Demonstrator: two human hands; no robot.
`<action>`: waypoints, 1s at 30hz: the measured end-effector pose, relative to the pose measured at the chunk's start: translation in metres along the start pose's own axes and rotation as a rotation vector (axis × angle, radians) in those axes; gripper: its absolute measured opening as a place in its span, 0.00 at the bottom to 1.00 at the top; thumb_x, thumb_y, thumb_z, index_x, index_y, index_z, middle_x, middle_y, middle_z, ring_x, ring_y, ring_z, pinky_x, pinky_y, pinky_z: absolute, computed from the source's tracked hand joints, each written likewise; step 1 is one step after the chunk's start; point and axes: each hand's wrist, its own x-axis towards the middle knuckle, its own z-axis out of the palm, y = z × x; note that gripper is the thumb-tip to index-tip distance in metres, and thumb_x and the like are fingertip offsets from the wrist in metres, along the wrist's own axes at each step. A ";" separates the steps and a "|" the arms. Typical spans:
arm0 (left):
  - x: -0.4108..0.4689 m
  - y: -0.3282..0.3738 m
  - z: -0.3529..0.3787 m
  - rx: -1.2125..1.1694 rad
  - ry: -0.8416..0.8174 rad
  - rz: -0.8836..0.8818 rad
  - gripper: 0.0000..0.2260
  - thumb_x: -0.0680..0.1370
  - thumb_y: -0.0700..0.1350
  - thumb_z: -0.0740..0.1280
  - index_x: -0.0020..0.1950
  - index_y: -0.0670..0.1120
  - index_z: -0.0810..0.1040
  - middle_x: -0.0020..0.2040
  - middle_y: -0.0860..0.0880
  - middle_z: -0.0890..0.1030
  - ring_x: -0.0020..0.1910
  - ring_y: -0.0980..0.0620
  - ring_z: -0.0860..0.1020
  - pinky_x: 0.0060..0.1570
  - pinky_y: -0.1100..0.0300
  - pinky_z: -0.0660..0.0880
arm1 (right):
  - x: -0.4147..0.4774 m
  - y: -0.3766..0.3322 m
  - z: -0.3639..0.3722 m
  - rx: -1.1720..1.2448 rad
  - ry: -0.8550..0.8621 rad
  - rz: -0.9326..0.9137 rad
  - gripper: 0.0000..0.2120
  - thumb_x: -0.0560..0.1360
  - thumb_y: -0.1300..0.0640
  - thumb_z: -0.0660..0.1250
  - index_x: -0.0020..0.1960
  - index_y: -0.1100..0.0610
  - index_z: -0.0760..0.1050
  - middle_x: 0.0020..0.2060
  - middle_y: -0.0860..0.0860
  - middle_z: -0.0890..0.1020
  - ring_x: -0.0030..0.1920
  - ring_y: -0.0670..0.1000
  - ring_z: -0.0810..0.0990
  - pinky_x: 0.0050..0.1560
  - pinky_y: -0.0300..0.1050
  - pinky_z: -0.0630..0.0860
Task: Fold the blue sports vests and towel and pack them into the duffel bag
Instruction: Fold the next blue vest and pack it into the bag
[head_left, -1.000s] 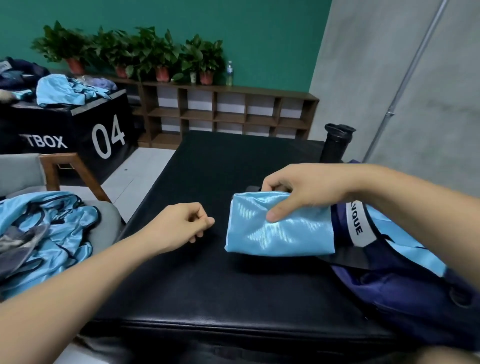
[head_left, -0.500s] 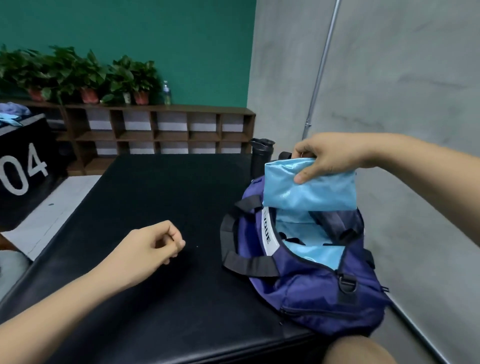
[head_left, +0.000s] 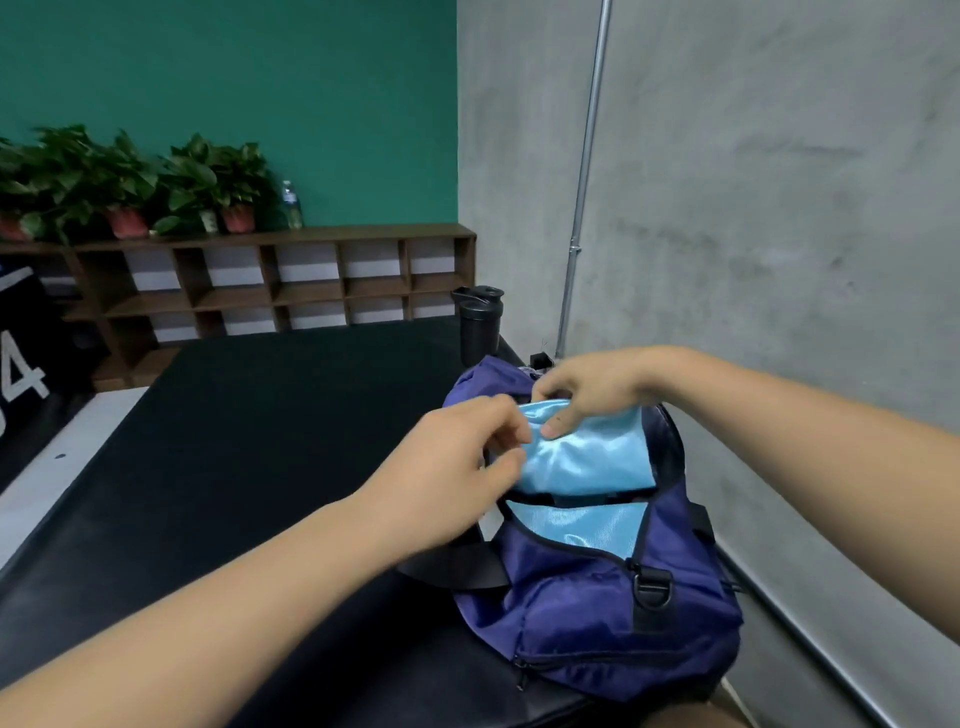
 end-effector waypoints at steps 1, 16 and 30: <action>0.011 0.003 0.008 0.031 -0.034 0.022 0.05 0.81 0.46 0.69 0.56 0.54 0.79 0.52 0.58 0.81 0.49 0.61 0.78 0.48 0.68 0.72 | 0.003 0.001 0.003 0.100 -0.043 -0.027 0.09 0.76 0.47 0.78 0.54 0.46 0.83 0.53 0.46 0.86 0.59 0.51 0.84 0.64 0.52 0.80; 0.088 -0.007 0.079 0.715 -0.681 -0.060 0.22 0.90 0.52 0.55 0.84 0.63 0.60 0.73 0.45 0.66 0.69 0.39 0.68 0.62 0.46 0.70 | -0.006 0.049 0.027 -0.386 0.593 0.200 0.22 0.73 0.49 0.74 0.64 0.51 0.72 0.59 0.54 0.72 0.60 0.60 0.75 0.60 0.54 0.75; 0.092 -0.012 0.118 0.653 -0.742 -0.156 0.22 0.89 0.53 0.58 0.82 0.68 0.60 0.75 0.45 0.64 0.72 0.33 0.70 0.67 0.36 0.73 | -0.039 0.065 0.006 0.104 0.618 0.377 0.09 0.81 0.59 0.65 0.47 0.64 0.78 0.40 0.64 0.84 0.31 0.59 0.82 0.35 0.50 0.79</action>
